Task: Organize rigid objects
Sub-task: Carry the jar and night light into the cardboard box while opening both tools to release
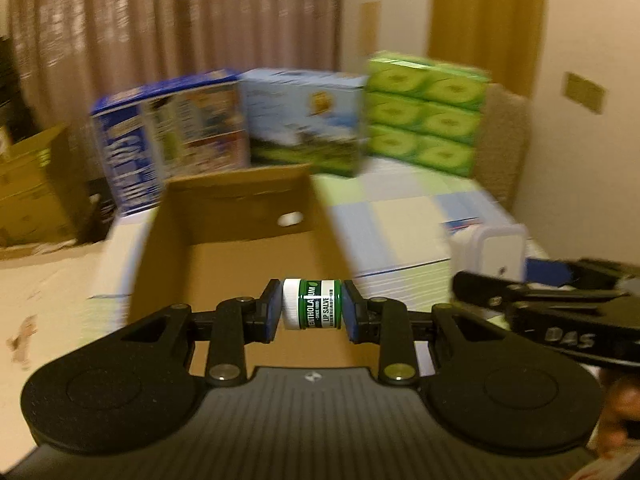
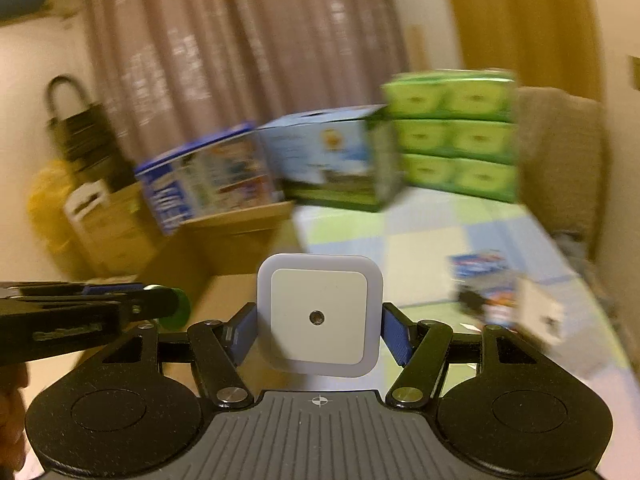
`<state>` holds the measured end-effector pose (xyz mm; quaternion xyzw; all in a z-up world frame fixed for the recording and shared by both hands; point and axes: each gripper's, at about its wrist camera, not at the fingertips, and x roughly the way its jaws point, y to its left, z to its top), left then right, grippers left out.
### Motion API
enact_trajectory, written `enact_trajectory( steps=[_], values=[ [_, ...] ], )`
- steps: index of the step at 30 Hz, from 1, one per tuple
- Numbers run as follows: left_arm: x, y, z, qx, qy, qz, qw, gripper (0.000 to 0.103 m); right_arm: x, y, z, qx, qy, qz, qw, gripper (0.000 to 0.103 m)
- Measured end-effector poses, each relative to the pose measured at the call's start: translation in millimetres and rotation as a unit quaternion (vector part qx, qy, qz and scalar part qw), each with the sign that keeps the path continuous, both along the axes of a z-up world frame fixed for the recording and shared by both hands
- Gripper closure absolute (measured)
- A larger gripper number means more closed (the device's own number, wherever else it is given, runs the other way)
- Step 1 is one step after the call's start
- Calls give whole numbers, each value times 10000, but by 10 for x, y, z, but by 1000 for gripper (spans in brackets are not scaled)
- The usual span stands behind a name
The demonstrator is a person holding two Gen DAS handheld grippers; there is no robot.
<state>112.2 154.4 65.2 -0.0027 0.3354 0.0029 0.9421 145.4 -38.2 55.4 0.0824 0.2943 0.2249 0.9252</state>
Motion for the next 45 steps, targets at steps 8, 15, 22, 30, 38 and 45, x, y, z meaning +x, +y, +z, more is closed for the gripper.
enact_trajectory(
  steps=[8,15,22,30,38,45],
  values=[
    [35,612,-347,-90,404,403,9983,76,138,742,-165,-260,182,819,9961,41],
    [36,715,-512,-157,462,341,9982,71,240,1032,-328,-485,303,1020,9931,41],
    [-6,809,-496,-189,357,449,9982,67,285,1098,-374,-556,338,1011,9928,41],
    [-96,842,-447,-313,269,504,9979,67,310,1092,-401,-576,394,982,9927,41],
    [-121,850,-428,-306,238,571,9976,67,342,1086,-400,-426,421,996,9932,41],
    [-172,815,-404,-317,213,587,9975,67,270,962,-290,-298,218,848,9957,40]
  ],
)
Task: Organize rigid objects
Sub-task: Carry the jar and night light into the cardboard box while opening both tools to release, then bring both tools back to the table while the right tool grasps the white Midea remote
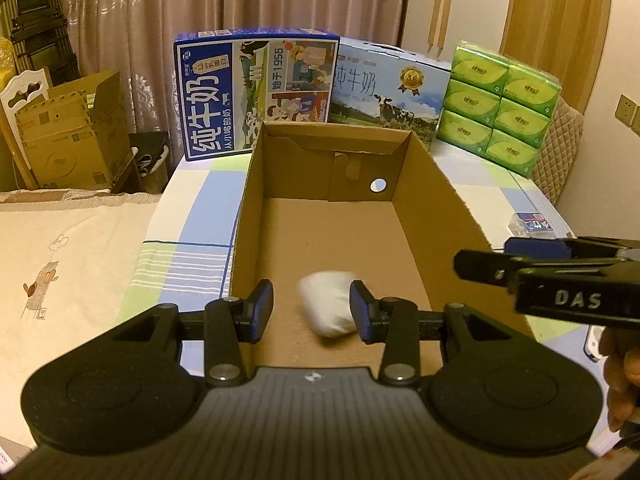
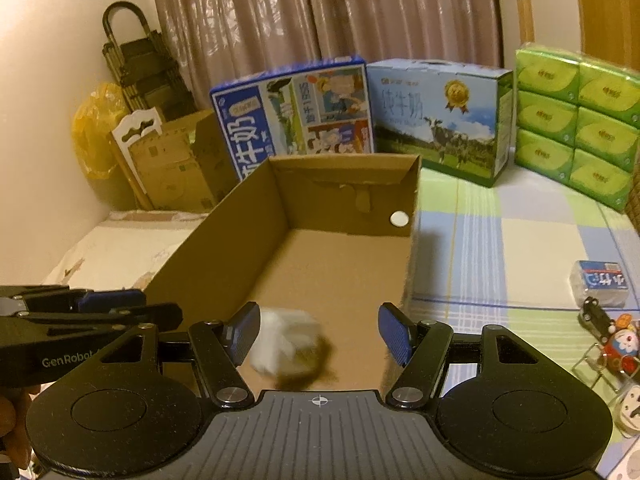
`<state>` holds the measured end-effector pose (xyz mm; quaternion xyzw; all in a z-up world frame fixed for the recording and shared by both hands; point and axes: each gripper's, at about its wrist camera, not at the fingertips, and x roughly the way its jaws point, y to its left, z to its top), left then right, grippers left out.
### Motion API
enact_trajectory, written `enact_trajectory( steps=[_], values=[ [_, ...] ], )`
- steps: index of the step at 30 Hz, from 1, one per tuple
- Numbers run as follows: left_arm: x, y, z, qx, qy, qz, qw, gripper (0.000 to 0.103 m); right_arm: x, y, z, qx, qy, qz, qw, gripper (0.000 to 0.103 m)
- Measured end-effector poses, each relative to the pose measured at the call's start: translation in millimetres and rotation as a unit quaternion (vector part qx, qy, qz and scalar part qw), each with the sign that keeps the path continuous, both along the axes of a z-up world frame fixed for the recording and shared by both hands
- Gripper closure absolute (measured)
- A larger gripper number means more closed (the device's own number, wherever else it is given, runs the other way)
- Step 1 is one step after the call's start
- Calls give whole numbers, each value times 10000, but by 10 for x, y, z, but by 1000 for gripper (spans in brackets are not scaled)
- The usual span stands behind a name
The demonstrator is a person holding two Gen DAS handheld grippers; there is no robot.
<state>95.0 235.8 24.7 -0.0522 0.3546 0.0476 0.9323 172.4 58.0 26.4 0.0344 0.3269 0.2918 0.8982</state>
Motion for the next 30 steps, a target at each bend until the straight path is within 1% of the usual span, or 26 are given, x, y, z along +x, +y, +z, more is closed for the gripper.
enact_trajectory(
  steps=[4,9,14,19,23,30],
  values=[
    [-69,-95,81,-8,-81,-49,10000,67,-118,-209,85,49,-92,-193,9998,40],
    [-163,-290,204,-41,-187,-192,9996,67,-356,-592,174,101,-204,-573,9981,40],
    [-268,-590,331,-119,-292,-402,9987,66,-599,-1011,239,-22,-252,-993,9947,40],
    [-353,-975,431,-245,-397,-709,9964,65,-840,-1479,215,-149,-248,-1419,9895,40],
    [-368,-1326,448,-324,-385,-1056,9931,64,-1010,-1872,137,-253,-141,-1790,9834,40],
    [-333,-1876,279,-366,-196,-1574,9867,64,-1240,-2473,-17,-327,34,-2362,9711,40]
  ],
)
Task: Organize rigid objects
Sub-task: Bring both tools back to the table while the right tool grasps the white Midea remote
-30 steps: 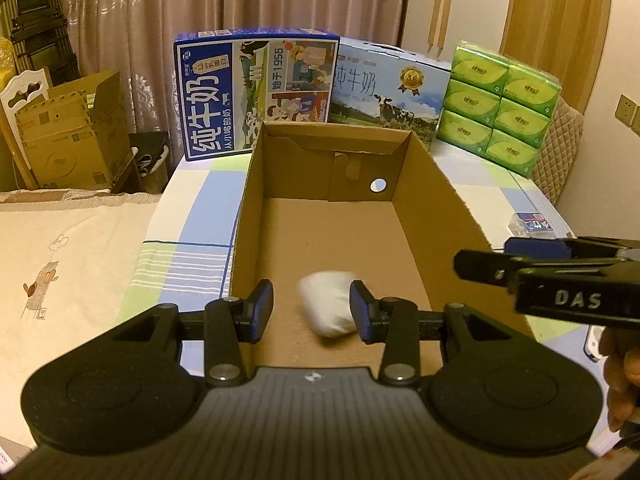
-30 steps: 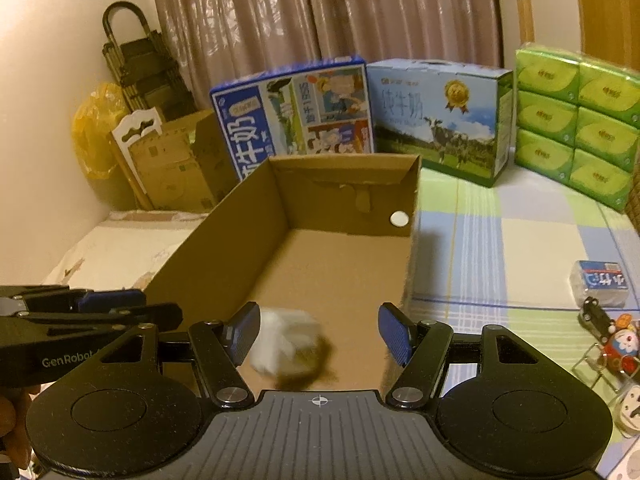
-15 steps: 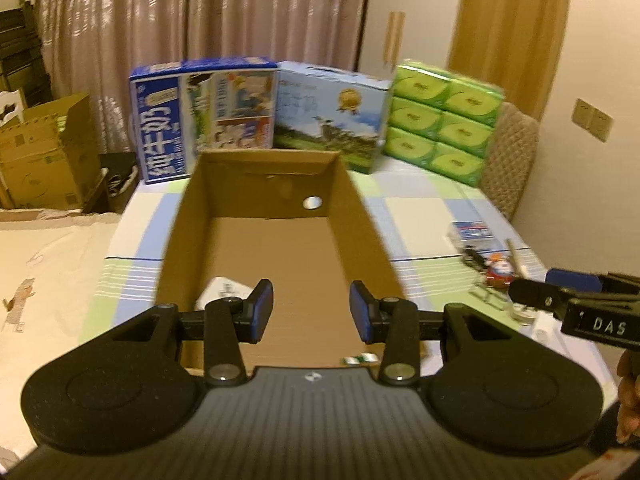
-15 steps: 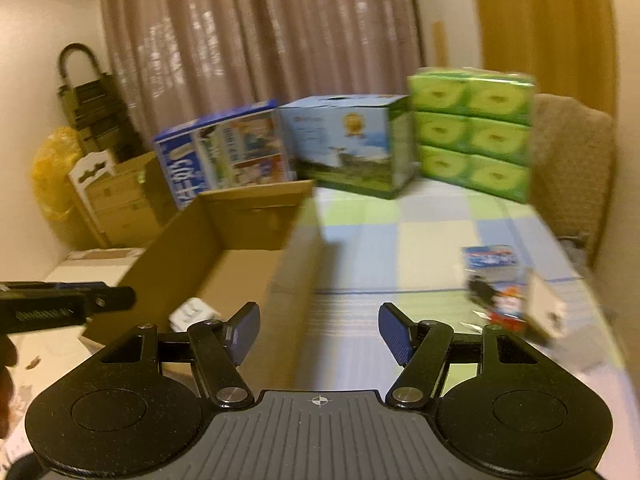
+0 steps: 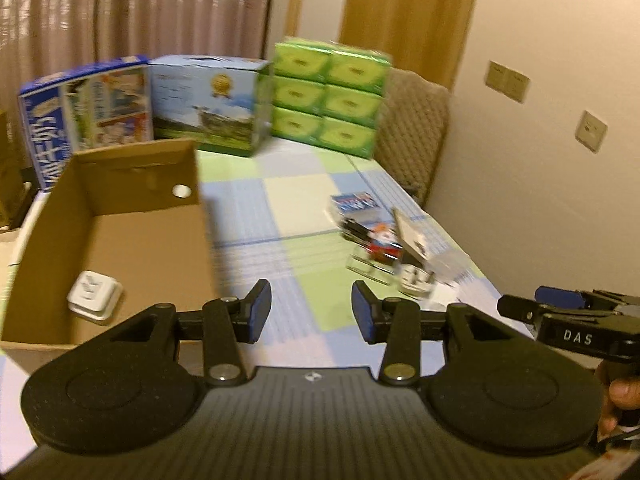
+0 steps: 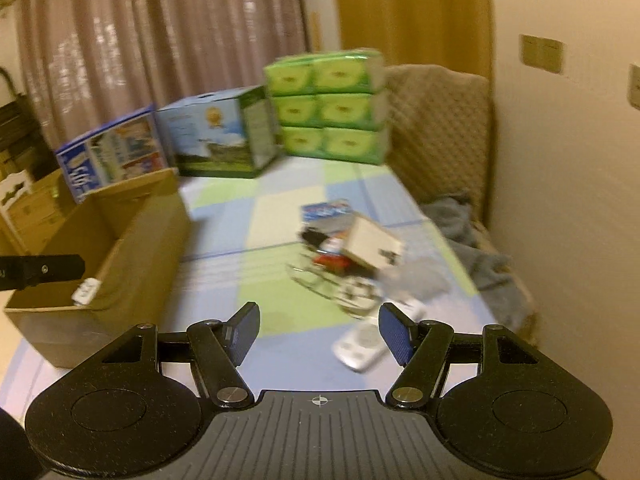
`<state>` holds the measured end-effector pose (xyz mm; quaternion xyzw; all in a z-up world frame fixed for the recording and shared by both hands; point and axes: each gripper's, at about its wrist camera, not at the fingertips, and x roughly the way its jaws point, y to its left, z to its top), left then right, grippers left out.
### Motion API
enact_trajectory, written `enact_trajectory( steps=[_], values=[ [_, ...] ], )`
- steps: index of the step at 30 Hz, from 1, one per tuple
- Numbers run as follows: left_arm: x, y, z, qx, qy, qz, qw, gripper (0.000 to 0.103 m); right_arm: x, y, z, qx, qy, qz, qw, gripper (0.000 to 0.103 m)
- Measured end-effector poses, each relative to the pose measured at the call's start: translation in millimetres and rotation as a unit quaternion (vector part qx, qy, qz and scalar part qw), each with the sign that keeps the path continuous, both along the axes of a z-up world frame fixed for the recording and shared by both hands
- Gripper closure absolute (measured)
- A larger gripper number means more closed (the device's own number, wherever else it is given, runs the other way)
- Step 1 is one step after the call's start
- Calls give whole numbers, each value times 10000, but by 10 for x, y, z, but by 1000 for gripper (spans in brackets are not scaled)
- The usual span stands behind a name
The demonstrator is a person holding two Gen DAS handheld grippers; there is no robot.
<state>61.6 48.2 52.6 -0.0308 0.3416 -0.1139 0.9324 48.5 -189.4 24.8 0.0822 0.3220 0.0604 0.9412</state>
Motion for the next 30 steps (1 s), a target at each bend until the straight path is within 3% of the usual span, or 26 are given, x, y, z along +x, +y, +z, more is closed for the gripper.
enact_trajectory(
  steps=[13,30],
  values=[
    [198,-474,-396,113,352,-394,9985,63,100,-410,-303,249,319,-447,9982,40],
    [648,-627,-905,225,614,-303,9974,62,844,-220,-1032,411,862,-366,9948,40]
  ],
)
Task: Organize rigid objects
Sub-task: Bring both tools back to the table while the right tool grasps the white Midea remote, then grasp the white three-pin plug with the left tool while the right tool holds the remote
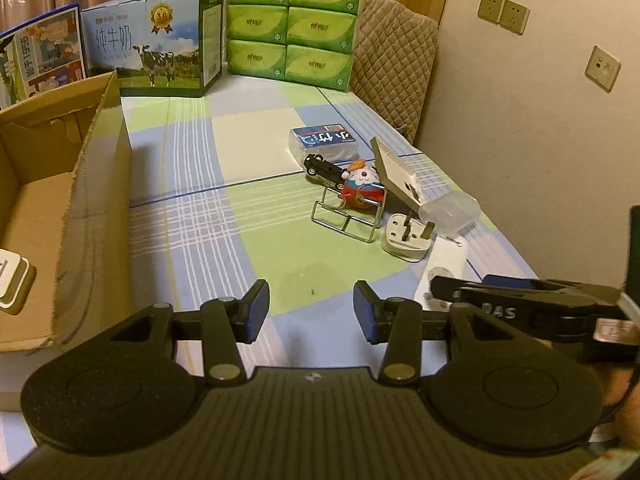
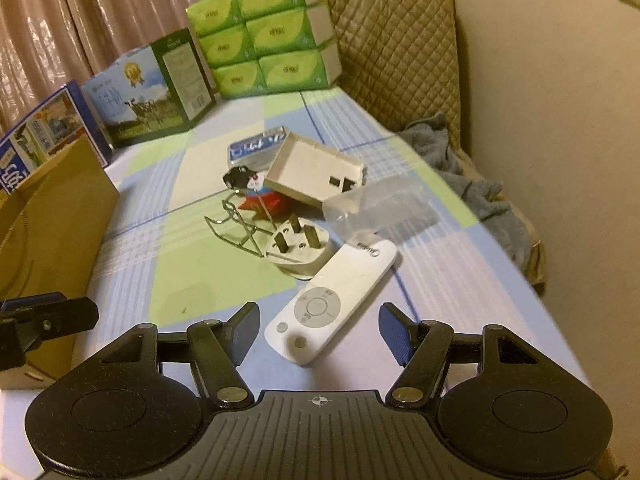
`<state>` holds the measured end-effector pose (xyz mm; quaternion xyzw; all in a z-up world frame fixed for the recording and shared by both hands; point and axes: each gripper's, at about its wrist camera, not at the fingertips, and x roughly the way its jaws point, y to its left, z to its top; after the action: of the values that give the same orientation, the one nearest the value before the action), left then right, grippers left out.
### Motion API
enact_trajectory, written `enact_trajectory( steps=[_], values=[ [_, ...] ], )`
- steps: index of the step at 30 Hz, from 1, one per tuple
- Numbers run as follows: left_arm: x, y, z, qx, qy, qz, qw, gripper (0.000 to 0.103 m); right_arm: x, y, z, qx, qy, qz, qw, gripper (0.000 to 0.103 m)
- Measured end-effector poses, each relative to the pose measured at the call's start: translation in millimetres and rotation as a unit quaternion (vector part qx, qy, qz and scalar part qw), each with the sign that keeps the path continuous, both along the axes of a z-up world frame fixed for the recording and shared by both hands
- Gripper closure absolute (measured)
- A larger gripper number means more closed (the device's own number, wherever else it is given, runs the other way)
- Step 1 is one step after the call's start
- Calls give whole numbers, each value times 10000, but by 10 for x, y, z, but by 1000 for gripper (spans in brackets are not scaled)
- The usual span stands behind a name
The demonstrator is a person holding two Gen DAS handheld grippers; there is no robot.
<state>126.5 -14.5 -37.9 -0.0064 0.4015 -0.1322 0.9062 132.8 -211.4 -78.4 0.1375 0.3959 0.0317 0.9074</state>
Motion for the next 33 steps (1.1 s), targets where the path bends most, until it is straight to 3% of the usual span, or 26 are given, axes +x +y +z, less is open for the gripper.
enact_trajectory(
  steps=[5,12,14,19,25,33],
  values=[
    [83,-3,-78,-84,63,18,9999,62,212,65,-168,-40,137,-56,9999,40],
    [125,25,-102,-169,80,26,9998,62,362,159,-232,-564,56,5,9984,41],
    [117,39,-102,-172,74,8,9998,62,364,171,-230,-716,60,76,9974,52],
    [75,62,-109,-167,67,-54,9998,62,296,250,-217,-644,137,739,9951,58],
    [66,103,-159,-153,90,-84,9998,60,124,423,-199,-265,157,1859,9821,66],
    [174,61,-240,-210,154,-73,9996,59,204,288,-211,-542,62,1297,9900,65]
  ],
)
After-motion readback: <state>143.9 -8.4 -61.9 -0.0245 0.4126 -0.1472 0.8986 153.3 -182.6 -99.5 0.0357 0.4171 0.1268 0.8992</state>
